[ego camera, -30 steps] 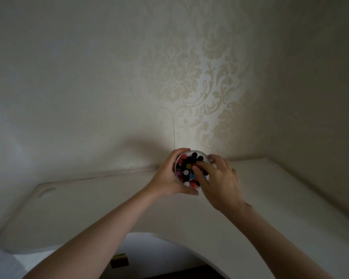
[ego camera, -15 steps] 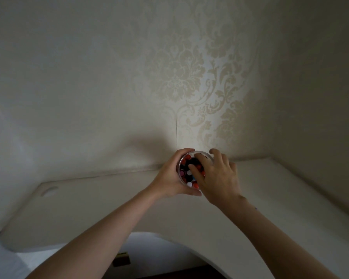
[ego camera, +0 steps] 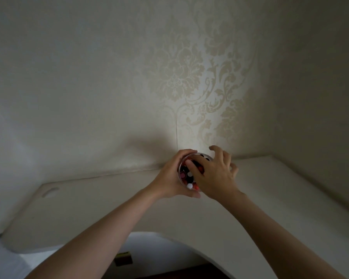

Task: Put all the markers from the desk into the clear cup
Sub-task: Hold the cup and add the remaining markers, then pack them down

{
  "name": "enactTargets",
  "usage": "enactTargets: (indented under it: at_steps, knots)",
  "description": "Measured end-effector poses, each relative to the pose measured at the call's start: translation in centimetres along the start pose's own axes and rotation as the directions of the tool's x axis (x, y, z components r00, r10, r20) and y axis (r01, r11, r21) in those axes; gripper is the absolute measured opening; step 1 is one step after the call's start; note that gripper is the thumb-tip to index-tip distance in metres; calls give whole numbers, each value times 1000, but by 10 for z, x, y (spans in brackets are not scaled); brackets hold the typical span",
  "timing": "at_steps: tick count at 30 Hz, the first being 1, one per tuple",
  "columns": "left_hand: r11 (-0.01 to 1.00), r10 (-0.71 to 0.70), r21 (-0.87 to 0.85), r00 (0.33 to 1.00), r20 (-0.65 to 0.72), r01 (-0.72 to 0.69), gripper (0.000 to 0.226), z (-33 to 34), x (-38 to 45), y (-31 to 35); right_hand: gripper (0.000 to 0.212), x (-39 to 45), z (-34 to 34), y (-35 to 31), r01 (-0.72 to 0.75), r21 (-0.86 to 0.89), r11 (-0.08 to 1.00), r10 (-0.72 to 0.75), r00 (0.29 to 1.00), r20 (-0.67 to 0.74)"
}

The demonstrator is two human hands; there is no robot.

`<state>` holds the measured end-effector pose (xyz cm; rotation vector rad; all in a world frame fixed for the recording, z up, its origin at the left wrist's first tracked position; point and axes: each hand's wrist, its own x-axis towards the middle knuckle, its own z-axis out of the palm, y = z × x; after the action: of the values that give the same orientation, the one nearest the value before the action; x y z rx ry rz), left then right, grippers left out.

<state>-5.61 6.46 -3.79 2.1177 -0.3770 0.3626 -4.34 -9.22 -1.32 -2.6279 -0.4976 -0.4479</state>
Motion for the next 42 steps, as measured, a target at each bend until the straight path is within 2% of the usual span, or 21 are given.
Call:
enactTargets:
  at_steps: [3,5,8,10,13,14,15,16,17,19,21,24,26,29,32,35,39,42]
  knots:
    - [1000,3,-7,1000,-15,-3,107,2,1,2,50,-1,1,0,42,-130,991,-39,999,22]
    - [1000,5,-11,1000,-25,-5,107,3,0,2,56,-5,-1,2,76,-259,963,-83,996,-14]
    - [1000,4,-10,1000,-13,-4,110,2,-2,1,49,-11,-4,9,103,-374,922,-132,990,-53]
    - [1000,2,-6,1000,-8,-2,111,2,-1,2,45,-12,-6,13,140,-322,936,-170,983,-66]
    - [1000,-9,3,1000,-26,9,109,2,0,2,37,-20,-16,31,219,-62,974,-228,939,-256]
    - [1000,-13,1,999,-31,13,109,2,-1,1,34,-23,-18,45,213,-2,977,-203,926,-318]
    - [1000,-17,-3,999,-30,17,109,2,-1,0,31,-28,-18,63,164,25,986,-148,936,-321]
    - [1000,-22,-9,999,-25,22,109,2,-2,-1,31,-32,-17,82,72,13,997,-66,966,-251]
    - [1000,-27,-15,999,-21,27,109,2,-2,-1,34,-37,-12,99,-32,-47,998,26,993,-112]
    - [999,-31,-17,999,-18,31,108,3,-1,0,45,-49,0,122,-128,-208,970,165,971,175]
    - [999,-32,-14,999,-13,32,108,3,0,2,43,-59,12,133,-123,-249,961,185,952,242]
    - [999,-41,-28,999,-17,40,107,3,1,2,27,-61,17,141,-144,-100,985,156,979,132]
    - [998,-51,-45,998,-39,49,106,2,0,2,17,-60,6,138,-158,120,980,162,987,-22]
    - [995,-75,-74,993,-86,68,105,2,1,1,17,-64,-41,119,-84,378,922,206,933,-295]
    - [995,-79,-76,992,-97,72,105,4,2,0,12,-67,-89,96,14,521,853,255,861,-440]
    - [995,-82,-69,993,-83,76,103,6,3,2,11,-68,-102,75,109,567,817,188,879,-439]
    - [994,-79,-76,994,-82,72,104,8,4,3,13,-66,-85,55,197,457,868,22,902,-430]
    - [995,-75,-70,993,-87,69,104,9,3,4,14,-55,-74,49,233,398,887,-37,896,-443]
